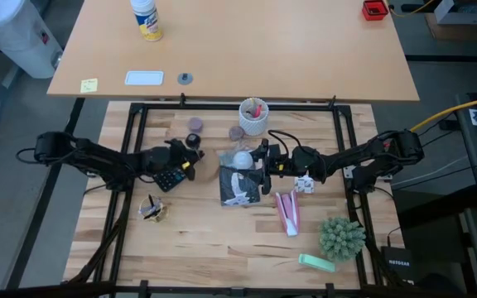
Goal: Screw lightbulb
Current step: Insert the lightbulb into the lamp
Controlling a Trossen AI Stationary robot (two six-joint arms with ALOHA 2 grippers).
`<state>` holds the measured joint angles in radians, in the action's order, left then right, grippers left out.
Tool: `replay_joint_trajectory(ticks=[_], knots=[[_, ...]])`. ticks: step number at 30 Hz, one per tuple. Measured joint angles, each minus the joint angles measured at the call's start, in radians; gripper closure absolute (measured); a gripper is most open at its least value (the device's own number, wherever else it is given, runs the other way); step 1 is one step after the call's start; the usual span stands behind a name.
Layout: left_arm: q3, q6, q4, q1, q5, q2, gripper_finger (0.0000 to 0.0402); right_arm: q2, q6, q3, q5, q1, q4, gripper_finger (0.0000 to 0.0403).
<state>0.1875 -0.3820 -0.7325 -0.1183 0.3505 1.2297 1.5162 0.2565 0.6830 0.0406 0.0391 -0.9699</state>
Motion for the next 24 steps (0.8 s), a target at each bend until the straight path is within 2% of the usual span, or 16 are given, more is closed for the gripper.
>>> replay_joint_trajectory(ticks=[7, 15, 24], knots=[[0.089, 0.013, -0.027, 0.092, 0.022, 0.141, 0.0368, 0.0, 0.0, 0.0, 0.0, 0.0, -0.002, 0.015], [0.233, 0.002, -0.037, 0.19, 0.034, 0.356, 0.035, 0.0, 0.0, 0.0, -0.029, 0.0, -0.001, 0.015], [0.431, 0.11, -0.02, 0.27, 0.014, 0.518, 0.0357, -0.001, 0.001, 0.0, -0.095, 0.001, -0.013, 0.015]])
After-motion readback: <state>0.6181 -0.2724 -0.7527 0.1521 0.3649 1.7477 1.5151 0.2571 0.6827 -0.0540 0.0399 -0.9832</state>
